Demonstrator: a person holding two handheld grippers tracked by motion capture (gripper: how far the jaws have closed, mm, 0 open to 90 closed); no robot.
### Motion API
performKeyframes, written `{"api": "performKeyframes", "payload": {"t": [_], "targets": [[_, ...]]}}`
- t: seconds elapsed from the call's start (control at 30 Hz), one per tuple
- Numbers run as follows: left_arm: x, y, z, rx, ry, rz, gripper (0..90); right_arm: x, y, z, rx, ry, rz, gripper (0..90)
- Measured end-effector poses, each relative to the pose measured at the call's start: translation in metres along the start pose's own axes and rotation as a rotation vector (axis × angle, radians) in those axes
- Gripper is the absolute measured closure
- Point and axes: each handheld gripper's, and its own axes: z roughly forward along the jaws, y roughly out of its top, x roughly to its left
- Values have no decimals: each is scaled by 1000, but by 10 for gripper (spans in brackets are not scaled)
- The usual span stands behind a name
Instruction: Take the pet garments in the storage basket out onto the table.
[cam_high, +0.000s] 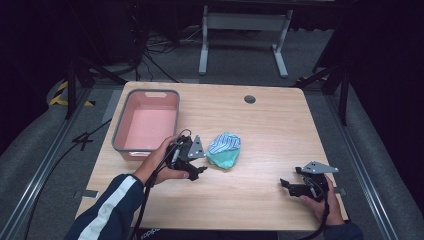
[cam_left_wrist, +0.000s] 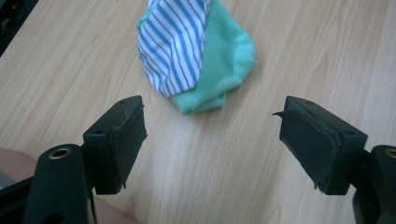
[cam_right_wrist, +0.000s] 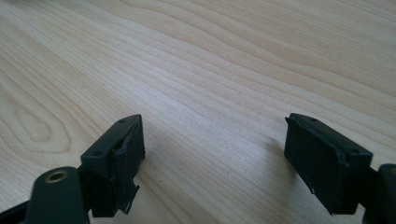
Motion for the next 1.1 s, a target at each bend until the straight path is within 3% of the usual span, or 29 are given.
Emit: {"api": "performKeyframes", "payload": {"t": [0.33, 0.53, 0.8, 1.1], "targets": [[-2, -33, -17, 48, 39, -24, 229, 0, 0, 0, 0, -1, 0, 205], [-7, -52, -23, 88, 55, -15, 223, 0, 0, 0, 1, -2, -1, 204], [-13, -83, -37, 124, 83, -45, 220, 0, 0, 0, -1, -2, 5, 203], [-12, -117, -43, 174, 115, -74, 201, 0, 0, 0, -1, -2, 6, 202]]}}
